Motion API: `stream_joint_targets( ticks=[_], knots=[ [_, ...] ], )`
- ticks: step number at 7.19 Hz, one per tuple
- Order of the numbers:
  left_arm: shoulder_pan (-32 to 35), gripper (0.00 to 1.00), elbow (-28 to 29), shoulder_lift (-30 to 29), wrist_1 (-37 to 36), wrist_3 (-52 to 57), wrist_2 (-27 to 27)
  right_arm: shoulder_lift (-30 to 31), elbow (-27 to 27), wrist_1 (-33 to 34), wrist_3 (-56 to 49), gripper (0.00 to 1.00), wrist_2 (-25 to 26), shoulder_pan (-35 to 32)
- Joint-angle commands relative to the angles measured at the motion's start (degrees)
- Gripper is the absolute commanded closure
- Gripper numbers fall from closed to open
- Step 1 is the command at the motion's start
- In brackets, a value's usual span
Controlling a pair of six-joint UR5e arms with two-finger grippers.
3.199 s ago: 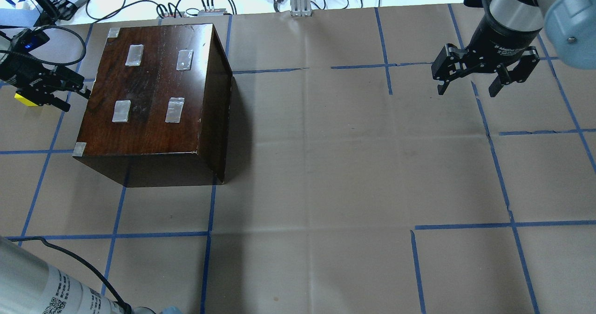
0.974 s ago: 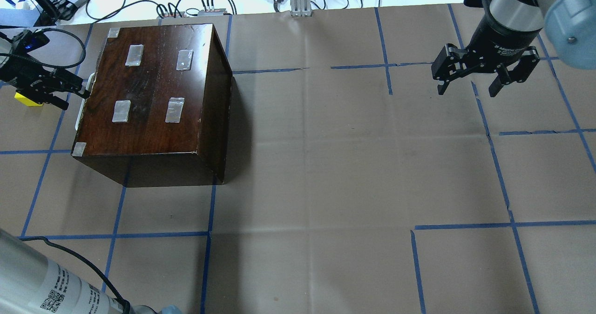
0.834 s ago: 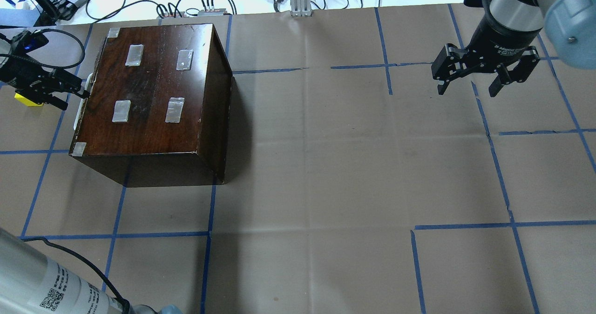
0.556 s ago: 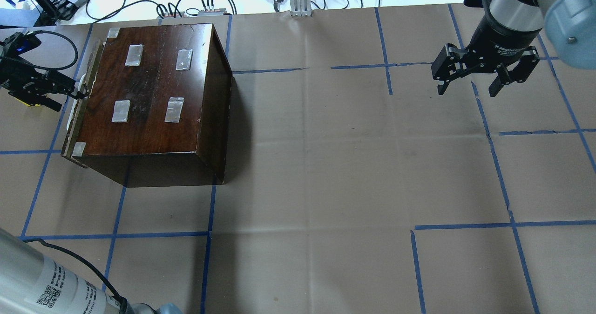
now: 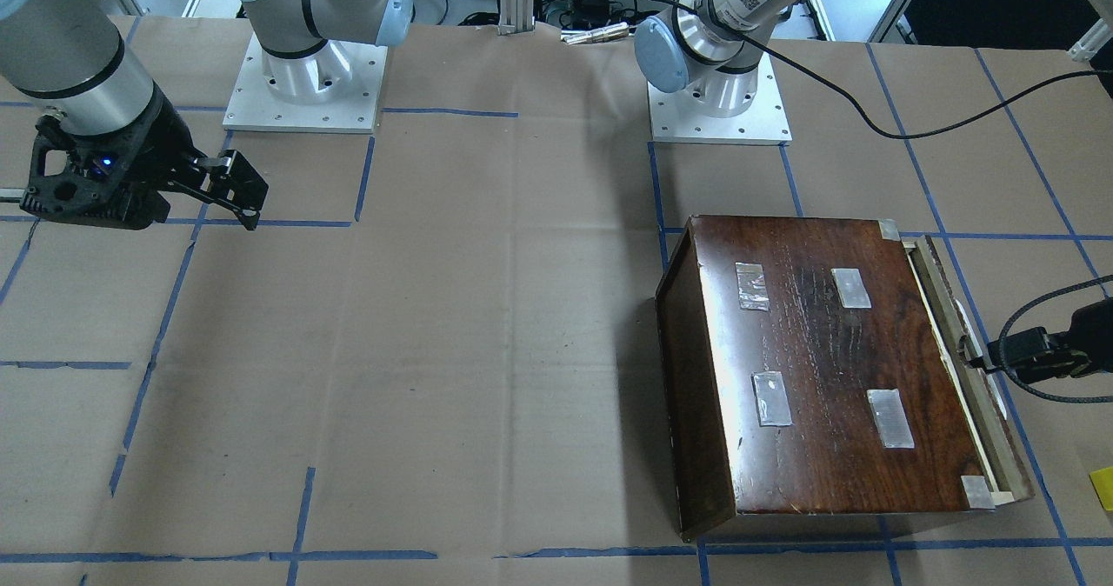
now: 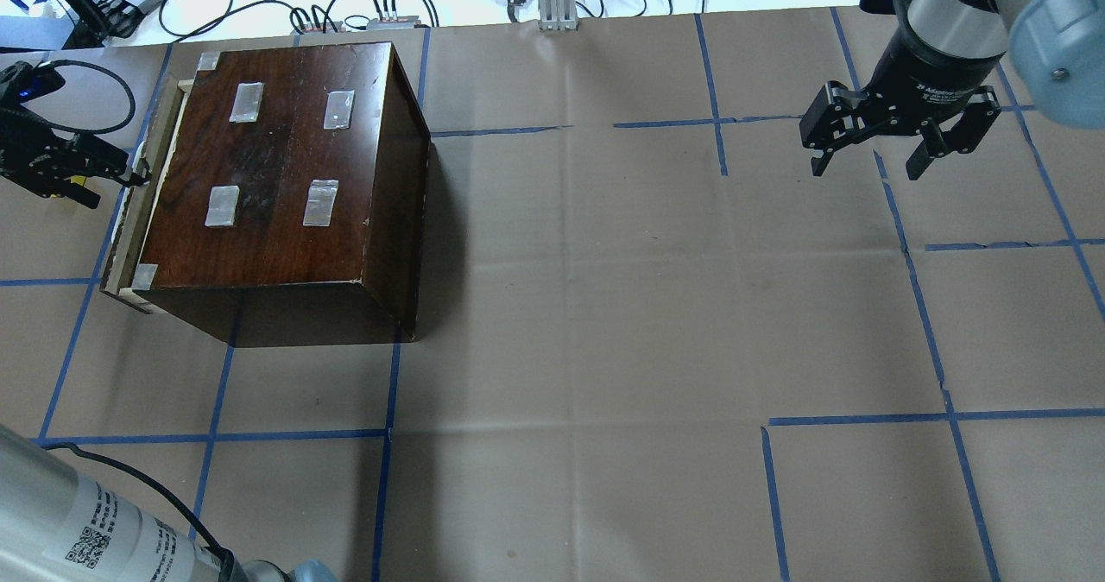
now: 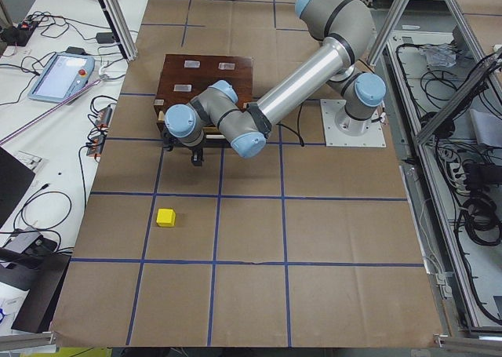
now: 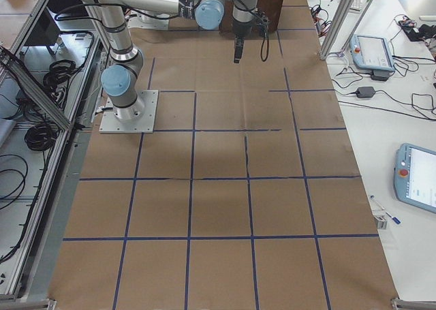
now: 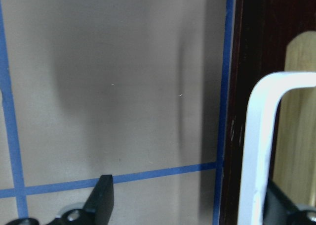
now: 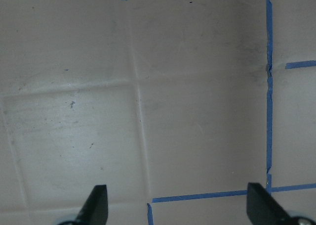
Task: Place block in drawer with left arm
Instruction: 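Pull the drawer open away from the box with the left gripper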
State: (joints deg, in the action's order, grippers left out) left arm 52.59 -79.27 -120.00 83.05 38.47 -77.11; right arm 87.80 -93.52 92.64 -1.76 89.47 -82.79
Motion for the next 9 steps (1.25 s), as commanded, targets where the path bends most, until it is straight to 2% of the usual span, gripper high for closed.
stream_joint_targets(
  ticks=[1,9],
  knots=[
    [-2.7,0.01,0.1,-0.1,-0.3,2.5,-0.4,0.0,0.0,0.0,0.0,0.00,0.0,0.0],
    [-4.8,0.01,1.8,-0.6,-0.2,4.4,-1.5,0.0,0.0,0.0,0.0,0.00,0.0,0.0]
  ],
)
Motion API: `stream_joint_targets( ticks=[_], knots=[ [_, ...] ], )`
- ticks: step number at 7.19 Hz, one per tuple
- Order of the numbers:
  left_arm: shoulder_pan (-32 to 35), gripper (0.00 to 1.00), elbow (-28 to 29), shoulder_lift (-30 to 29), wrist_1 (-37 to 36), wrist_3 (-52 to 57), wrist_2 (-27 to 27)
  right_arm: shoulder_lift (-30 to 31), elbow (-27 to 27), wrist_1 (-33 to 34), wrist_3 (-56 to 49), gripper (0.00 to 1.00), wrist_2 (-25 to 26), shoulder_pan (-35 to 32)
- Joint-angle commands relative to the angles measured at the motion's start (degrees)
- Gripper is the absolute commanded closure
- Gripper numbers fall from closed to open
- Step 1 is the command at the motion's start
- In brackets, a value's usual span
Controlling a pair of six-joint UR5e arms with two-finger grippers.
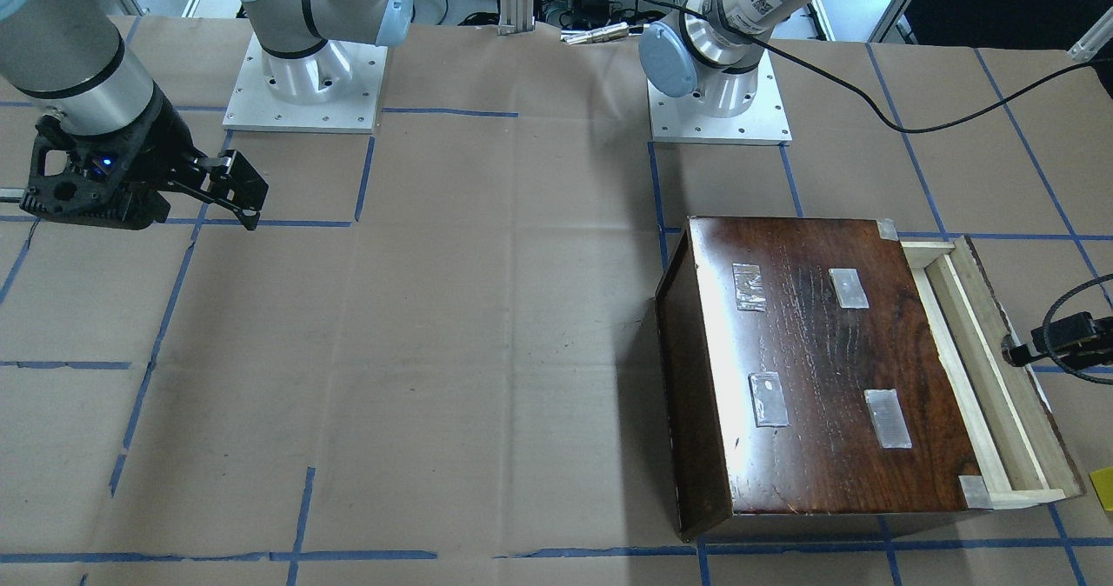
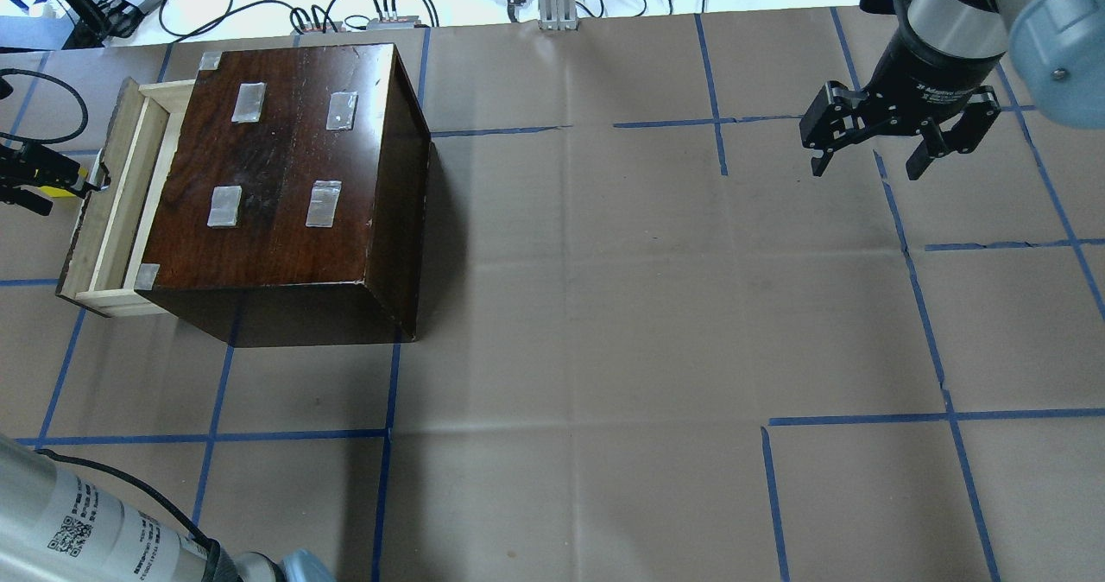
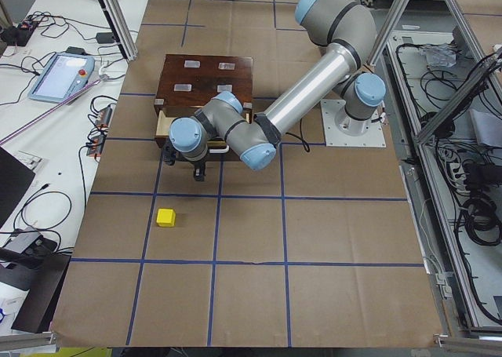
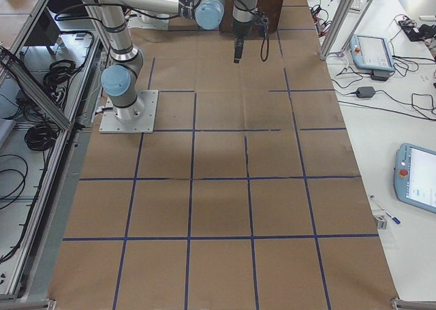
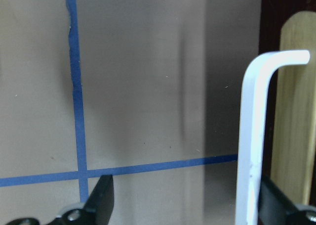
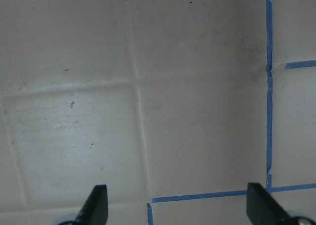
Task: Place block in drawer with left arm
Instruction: 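Pull the drawer open away from the box with the left gripper, then release the handle and move the left gripper over the yellow cube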
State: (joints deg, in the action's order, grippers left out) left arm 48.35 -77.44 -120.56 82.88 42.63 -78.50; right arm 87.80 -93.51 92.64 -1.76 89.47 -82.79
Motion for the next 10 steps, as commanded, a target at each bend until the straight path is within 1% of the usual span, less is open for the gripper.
stream_joint_targets(
  ticks=[1,5,6,8,10],
  knots=[
    [-0.7,0.01,0.0,0.0,-0.1,1.4,-0.2,0.0,0.0,0.0,0.0,0.00,0.0,0.0],
    [-1.9,0.01,3.2,-1.7,0.4,3.2,-0.3,0.0,0.0,0.0,0.0,0.00,0.0,0.0],
    [-2.5,0.01,3.6,-2.0,0.6,4.3,-1.5,0.0,0.0,0.0,0.0,0.00,0.0,0.0],
    [-2.9,0.01,4.3,-2.0,0.9,4.6,-1.6,0.0,0.0,-0.1,0.0,0.00,0.0,0.0],
    [-3.0,0.01,7.0,-2.1,0.9,4.6,-1.7,0.0,0.0,-0.1,0.0,0.00,0.0,0.0]
  ],
)
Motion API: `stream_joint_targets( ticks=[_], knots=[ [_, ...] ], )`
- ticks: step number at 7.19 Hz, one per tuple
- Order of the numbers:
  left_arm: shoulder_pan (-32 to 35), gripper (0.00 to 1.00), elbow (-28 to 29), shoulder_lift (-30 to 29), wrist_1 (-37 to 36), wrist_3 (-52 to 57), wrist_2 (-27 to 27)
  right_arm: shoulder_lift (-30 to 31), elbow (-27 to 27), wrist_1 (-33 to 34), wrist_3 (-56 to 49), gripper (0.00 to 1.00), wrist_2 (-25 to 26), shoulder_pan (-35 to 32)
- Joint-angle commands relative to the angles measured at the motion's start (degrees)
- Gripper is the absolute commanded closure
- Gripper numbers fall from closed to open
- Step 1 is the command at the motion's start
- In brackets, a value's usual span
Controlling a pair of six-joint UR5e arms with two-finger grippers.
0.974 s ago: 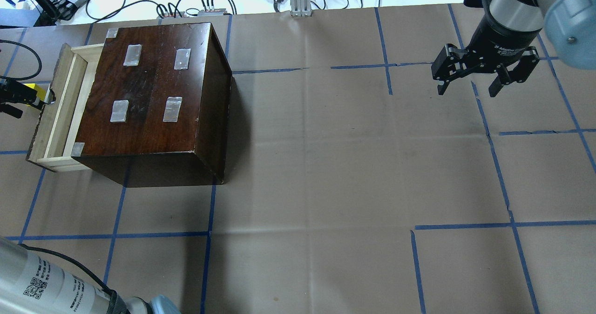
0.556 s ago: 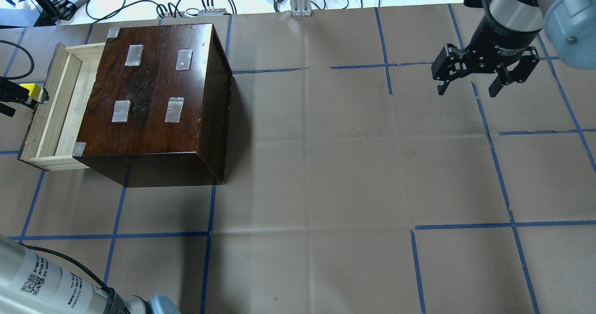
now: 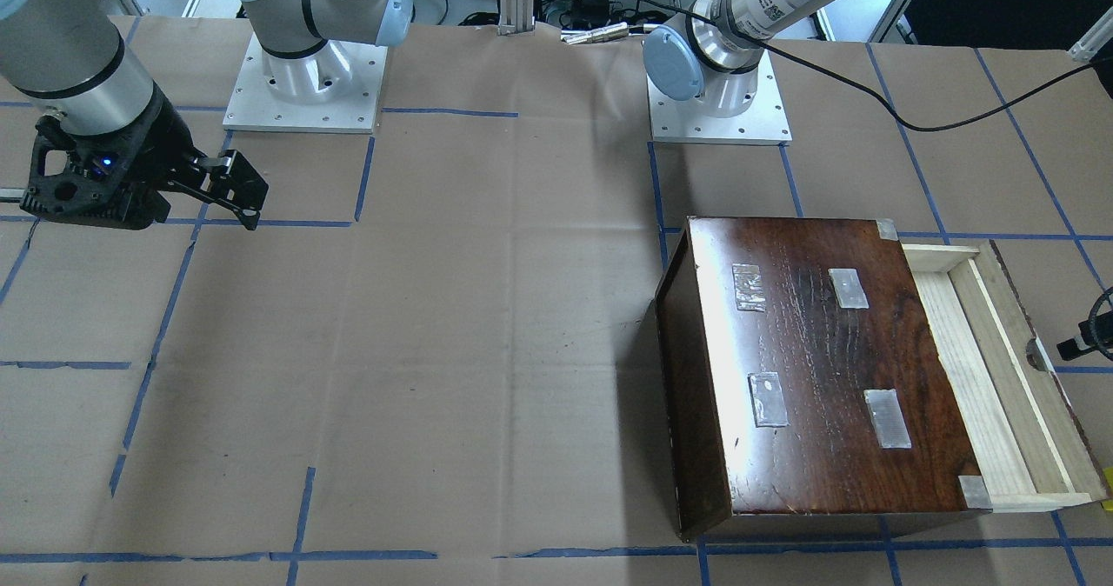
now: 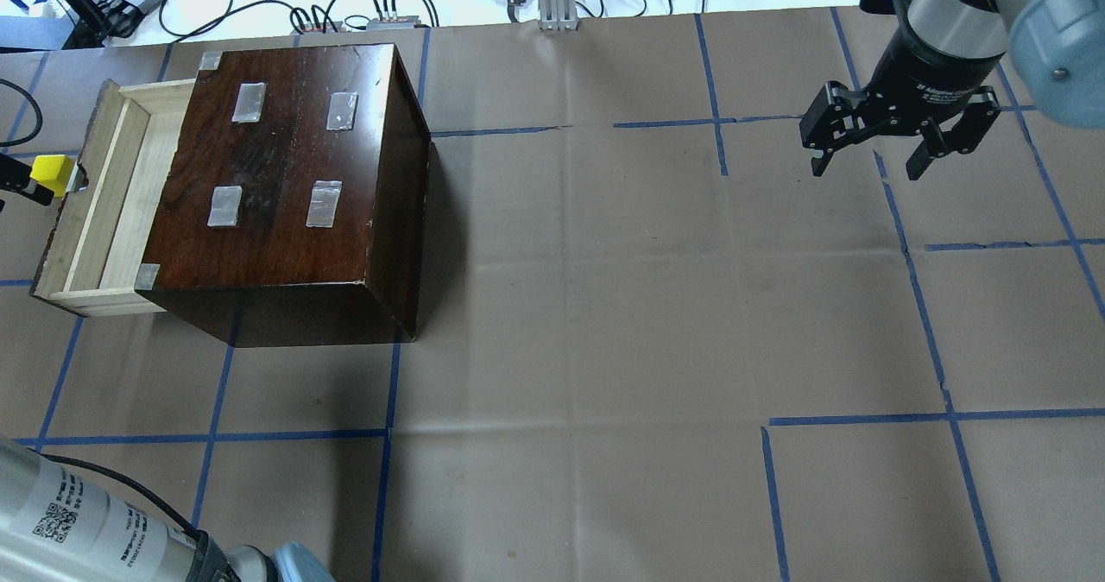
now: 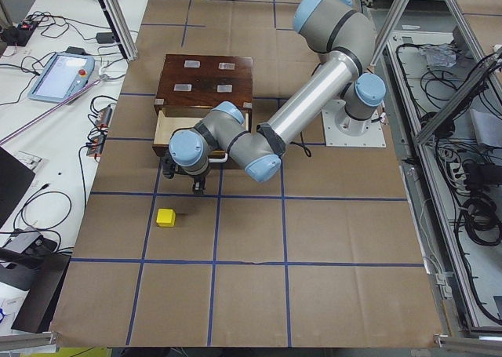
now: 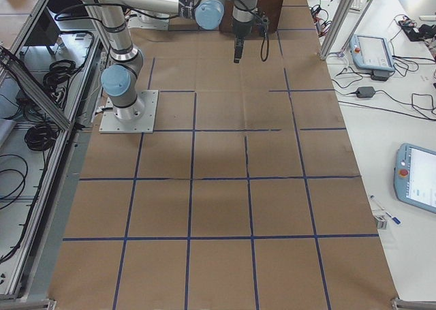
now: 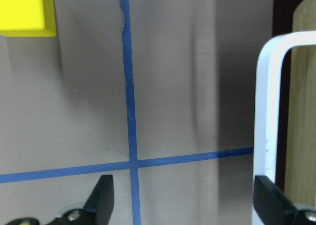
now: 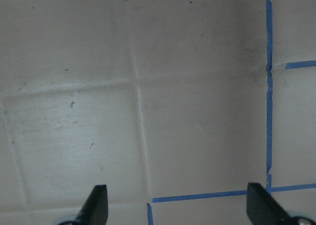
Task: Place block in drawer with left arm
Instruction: 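Release the handle and move the left gripper over the yellow cube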
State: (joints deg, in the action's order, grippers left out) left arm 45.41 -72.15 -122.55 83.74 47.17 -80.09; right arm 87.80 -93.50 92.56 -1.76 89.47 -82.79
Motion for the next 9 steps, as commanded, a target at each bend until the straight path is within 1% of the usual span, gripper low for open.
stream_joint_targets(
  ticks=[1,2,3,5,7,8,9],
  knots=[
    [-0.1,0.01,3.8,-0.4,-0.1,-0.1,-0.3,0.0,0.0,0.1,0.0,0.00,0.0,0.0],
    [-0.1,0.01,6.2,-1.4,-0.1,-0.1,-1.4,0.0,0.0,0.0,0.0,0.00,0.0,0.0],
    [-0.1,0.01,9.8,-3.3,-0.4,-0.1,-2.0,0.0,0.0,0.1,0.0,0.00,0.0,0.0],
    [-0.1,0.01,20.0,-9.5,0.0,-0.1,-2.1,0.0,0.0,0.1,0.0,0.00,0.0,0.0],
    [0.0,0.01,27.6,-15.2,0.1,-0.1,-2.9,0.0,0.0,0.0,0.0,0.00,0.0,0.0],
    [0.3,0.01,29.2,-17.4,0.1,-0.1,-3.0,0.0,0.1,0.0,0.0,0.00,0.0,0.0],
    [0.4,0.01,29.4,-18.8,-0.5,-0.2,-3.1,0.0,0.0,0.1,0.0,0.00,0.0,0.0]
  ],
)
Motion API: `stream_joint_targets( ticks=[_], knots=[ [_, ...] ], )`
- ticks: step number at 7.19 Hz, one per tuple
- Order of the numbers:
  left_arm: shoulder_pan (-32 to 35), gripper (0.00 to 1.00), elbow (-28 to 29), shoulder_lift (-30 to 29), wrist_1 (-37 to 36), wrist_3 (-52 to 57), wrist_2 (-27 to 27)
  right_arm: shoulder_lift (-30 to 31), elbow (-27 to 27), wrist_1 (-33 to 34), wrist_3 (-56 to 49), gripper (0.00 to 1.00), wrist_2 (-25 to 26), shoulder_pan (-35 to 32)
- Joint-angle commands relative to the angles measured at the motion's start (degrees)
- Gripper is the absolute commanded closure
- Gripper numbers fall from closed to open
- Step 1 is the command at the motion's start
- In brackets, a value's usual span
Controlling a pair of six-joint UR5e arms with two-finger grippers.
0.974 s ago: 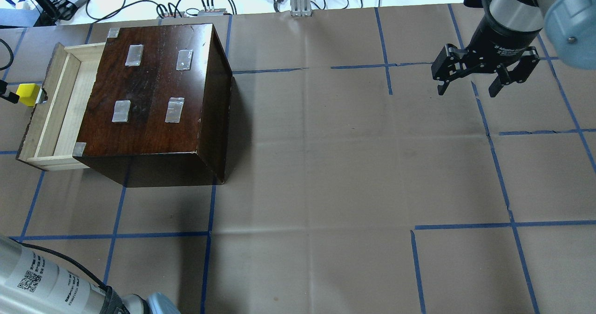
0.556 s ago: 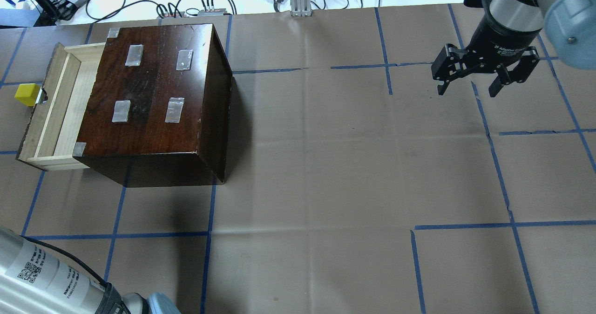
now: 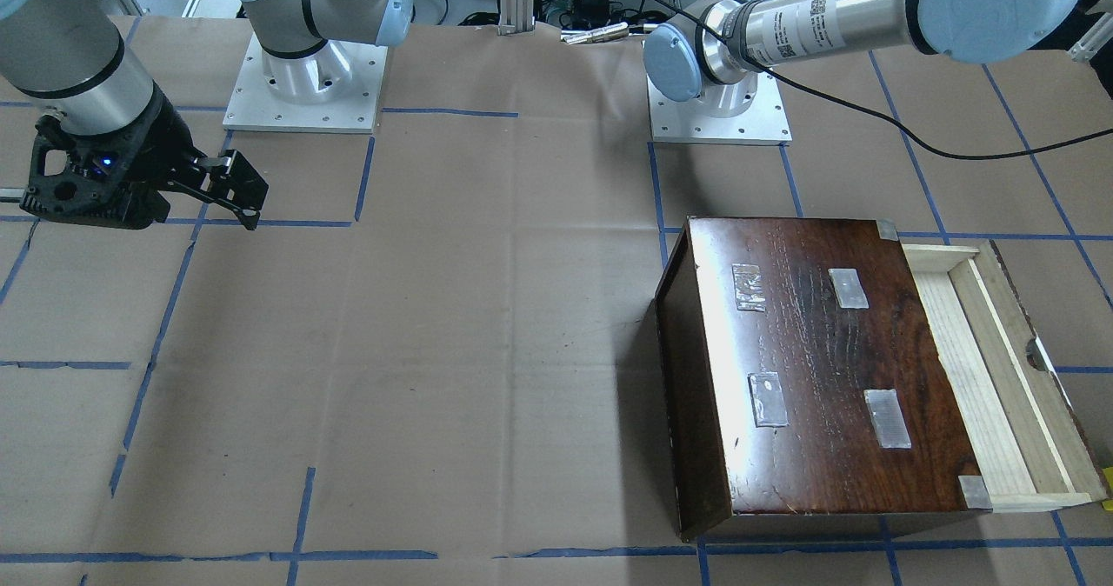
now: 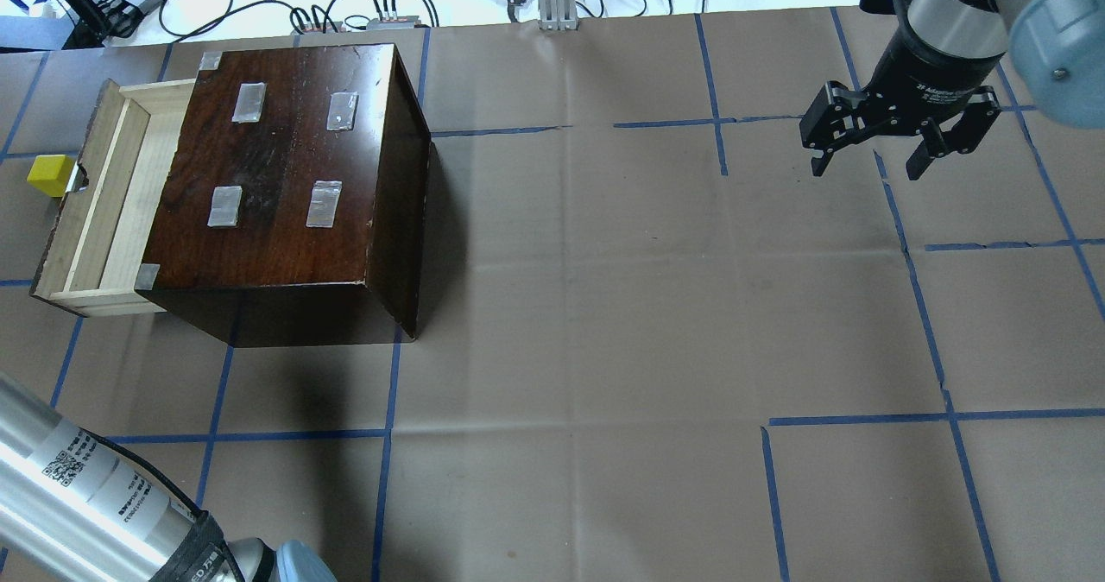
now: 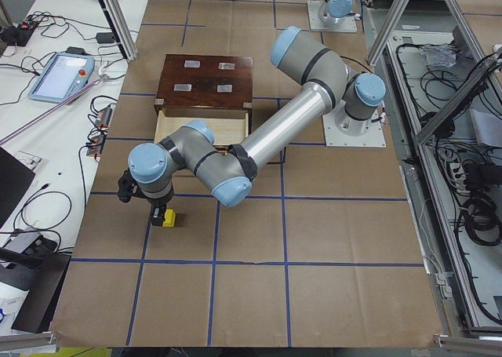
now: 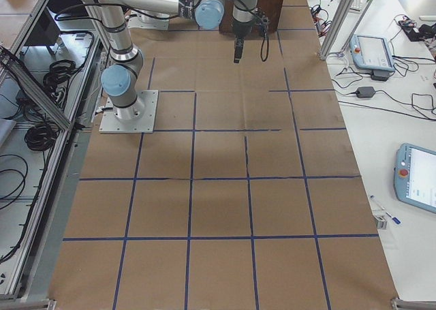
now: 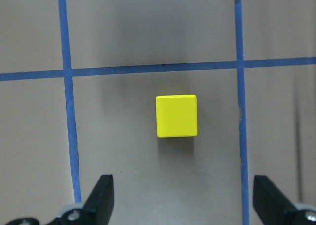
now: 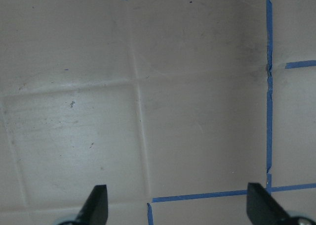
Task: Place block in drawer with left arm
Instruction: 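Release the handle and move the left gripper over the yellow cube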
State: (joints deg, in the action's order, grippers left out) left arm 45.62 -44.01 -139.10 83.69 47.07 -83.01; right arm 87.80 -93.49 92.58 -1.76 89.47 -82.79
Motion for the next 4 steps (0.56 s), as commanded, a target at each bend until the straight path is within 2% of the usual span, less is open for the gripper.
stream_joint_targets(
  ticks=[1,4],
  knots=[
    [0.2,0.01,1.2,-3.2,-0.7,-0.4,-0.1,0.0,0.1,0.1,0.0,0.00,0.0,0.0],
    [1.3,0.01,1.2,-6.0,-0.9,-4.6,0.0,0.0,0.0,0.1,0.0,0.00,0.0,0.0]
  ],
)
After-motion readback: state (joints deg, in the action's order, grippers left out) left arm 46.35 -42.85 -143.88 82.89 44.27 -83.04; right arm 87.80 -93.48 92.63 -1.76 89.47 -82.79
